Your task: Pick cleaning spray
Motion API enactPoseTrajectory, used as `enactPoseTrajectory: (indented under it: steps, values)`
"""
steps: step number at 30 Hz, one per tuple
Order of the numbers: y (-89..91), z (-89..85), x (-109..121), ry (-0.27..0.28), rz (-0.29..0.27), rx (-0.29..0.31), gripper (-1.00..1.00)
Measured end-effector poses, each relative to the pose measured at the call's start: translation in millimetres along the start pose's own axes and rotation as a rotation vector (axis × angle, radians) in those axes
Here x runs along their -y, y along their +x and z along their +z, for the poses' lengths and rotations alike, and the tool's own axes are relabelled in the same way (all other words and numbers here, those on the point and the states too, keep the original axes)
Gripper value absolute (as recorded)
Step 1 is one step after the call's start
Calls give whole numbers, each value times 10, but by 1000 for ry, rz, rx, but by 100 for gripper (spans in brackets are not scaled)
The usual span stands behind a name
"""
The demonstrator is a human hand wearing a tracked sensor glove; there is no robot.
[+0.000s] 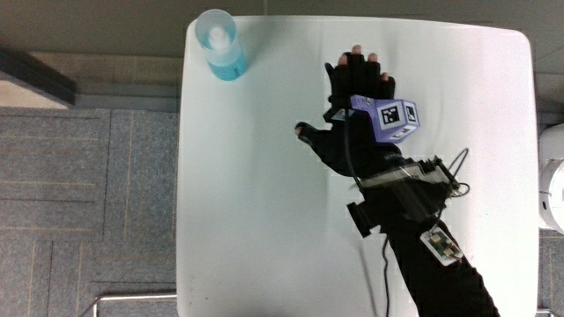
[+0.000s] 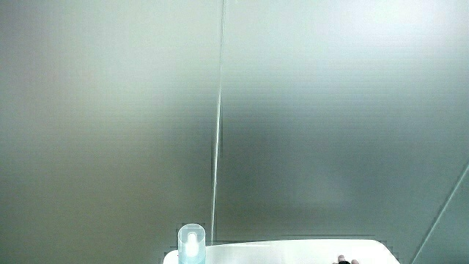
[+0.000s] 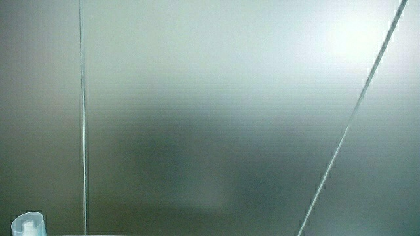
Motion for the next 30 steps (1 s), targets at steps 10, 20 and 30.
enactPoseTrajectory:
  steps: [10,20,30]
  values:
    - [89,12,-247,28,185,-455,0]
    - [-85,-123,-404,-12,298,-564,0]
    - [-212,-159,-504,-121,205,-500,0]
